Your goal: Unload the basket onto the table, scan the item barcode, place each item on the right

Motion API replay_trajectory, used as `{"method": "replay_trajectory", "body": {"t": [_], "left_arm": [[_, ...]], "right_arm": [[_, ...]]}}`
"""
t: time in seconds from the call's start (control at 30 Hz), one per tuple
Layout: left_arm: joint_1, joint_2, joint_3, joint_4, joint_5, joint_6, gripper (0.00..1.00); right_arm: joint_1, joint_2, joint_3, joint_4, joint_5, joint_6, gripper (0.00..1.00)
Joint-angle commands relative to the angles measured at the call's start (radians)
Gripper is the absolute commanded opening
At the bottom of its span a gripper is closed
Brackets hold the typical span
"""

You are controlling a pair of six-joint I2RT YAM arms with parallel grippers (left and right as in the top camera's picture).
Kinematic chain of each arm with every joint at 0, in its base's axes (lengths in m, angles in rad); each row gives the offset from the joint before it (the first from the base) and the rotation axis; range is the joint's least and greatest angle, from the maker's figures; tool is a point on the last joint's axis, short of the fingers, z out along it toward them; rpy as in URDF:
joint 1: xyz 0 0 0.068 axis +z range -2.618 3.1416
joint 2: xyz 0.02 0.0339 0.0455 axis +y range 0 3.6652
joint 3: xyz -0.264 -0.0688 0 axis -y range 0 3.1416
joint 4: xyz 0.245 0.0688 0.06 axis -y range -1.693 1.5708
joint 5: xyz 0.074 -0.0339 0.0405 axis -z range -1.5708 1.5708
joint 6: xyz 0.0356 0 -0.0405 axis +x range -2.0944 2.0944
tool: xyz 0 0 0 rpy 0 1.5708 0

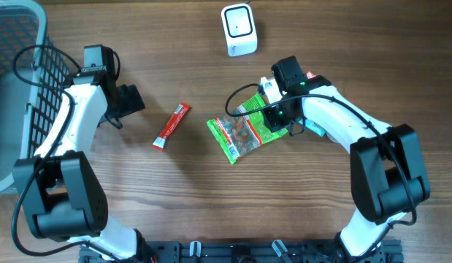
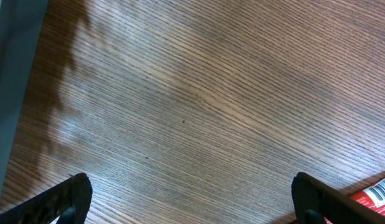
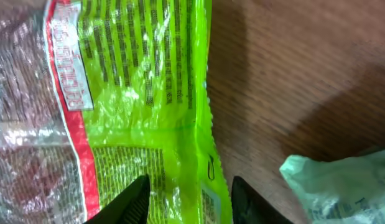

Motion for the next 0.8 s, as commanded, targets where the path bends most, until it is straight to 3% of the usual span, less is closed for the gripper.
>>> {"method": "replay_trajectory", "body": {"t": [0.0, 0.4, 0.5, 0.53, 0.57, 0.63, 0.7, 0.77], "left_arm": [[0.005, -0.016, 0.014, 0.0, 0.005, 0.007, 1.0], [0.005, -0.016, 0.014, 0.002, 0.009, 0.004, 1.0], [0.005, -0.016, 0.014, -0.002, 0.161, -0.008, 1.0], [0.005, -0.016, 0.014, -0.023, 0.311, -0.008, 1.0], [0.005, -0.016, 0.014, -0.031, 0.399, -0.008, 0.79], [-0.003, -0.016, 0.012, -0.048, 0.563, -0.013, 0.04], [-0.029, -0.016, 0.005, -0.059, 0.672, -0.061, 0.04], [-0.083, -0.016, -0.008, -0.048, 0.681, -0.098, 0.04]], "right_arm": [[0.002, -0.022, -0.003, 0.039, -0.02, -0.002, 0.45], [0.002, -0.022, -0.003, 0.064, -0.07, 0.0, 0.48], [0.002, -0.022, -0.003, 0.064, -0.07, -0.001, 0.5], [0.002, -0.022, -0.003, 0.063, -0.071, -0.001, 0.51], [0.002, -0.022, -0.003, 0.063, -0.076, -0.002, 0.52], [0.002, -0.022, -0.003, 0.065, -0.093, -0.003, 0.52], [0.002, -0.022, -0.003, 0.068, -0.1, -0.003, 0.52], [0.001, -0.022, -0.003, 0.071, -0.114, -0.003, 0.53]]}}
